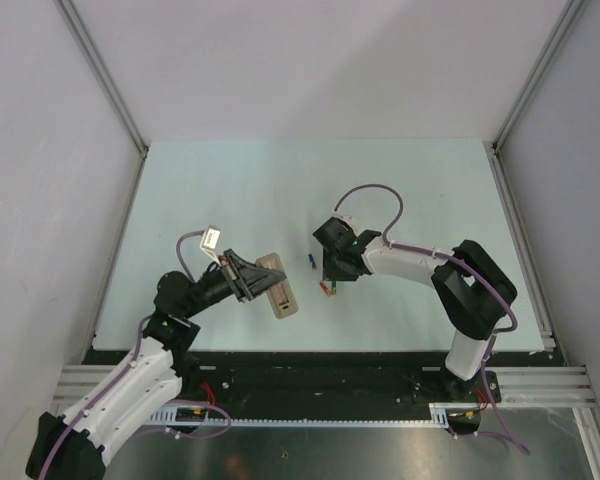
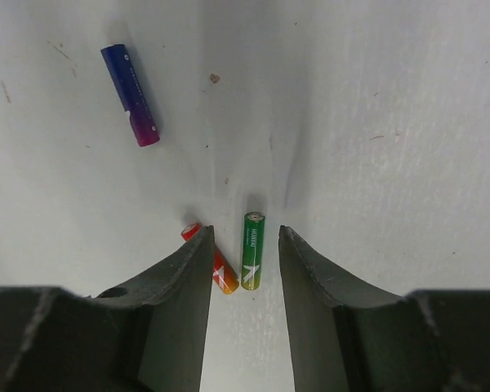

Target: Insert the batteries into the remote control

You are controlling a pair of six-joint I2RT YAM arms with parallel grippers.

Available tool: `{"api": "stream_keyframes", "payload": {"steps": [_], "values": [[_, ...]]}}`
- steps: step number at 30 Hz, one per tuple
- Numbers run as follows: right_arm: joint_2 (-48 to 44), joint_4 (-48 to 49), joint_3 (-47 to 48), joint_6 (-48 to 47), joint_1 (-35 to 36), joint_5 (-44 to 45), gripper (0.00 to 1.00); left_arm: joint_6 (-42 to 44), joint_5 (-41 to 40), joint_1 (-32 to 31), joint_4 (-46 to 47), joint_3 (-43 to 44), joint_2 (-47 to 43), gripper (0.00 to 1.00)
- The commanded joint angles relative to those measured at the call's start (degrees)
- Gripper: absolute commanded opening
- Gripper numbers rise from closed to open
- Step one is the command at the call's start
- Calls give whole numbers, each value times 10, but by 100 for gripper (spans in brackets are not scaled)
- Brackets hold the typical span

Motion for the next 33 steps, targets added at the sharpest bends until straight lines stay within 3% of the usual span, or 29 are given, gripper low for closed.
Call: {"api": "stream_keyframes", "payload": {"steps": [1, 13, 16, 17, 19, 23, 27, 30, 33], "values": [[13, -4, 9, 13, 5, 15, 41, -8, 0, 4, 17, -3, -9, 0], [31, -28, -2, -23, 10, 16, 27, -9, 2, 4, 17, -4, -10, 0], [33, -37, -5, -41, 6, 22, 15, -7, 1, 3, 17, -5, -13, 0], [30, -41, -5, -57, 2, 27, 5, -8, 1, 3, 17, -6, -13, 0], [9, -36, -5, -82, -4, 27, 0, -8, 0, 2, 17, -6, -14, 0], [-38, -1, -2, -204, -7, 3, 0, -8, -3, 0, 17, 0, -14, 0], [-66, 21, -2, -406, 40, 16, 0, -7, -4, -2, 17, 4, -16, 0], [-73, 29, 0, -506, 49, 24, 0, -7, -4, -7, 16, 4, -22, 0], [-74, 41, 4, -548, 50, 33, 0, -7, -7, -10, 17, 4, -27, 0]]}}
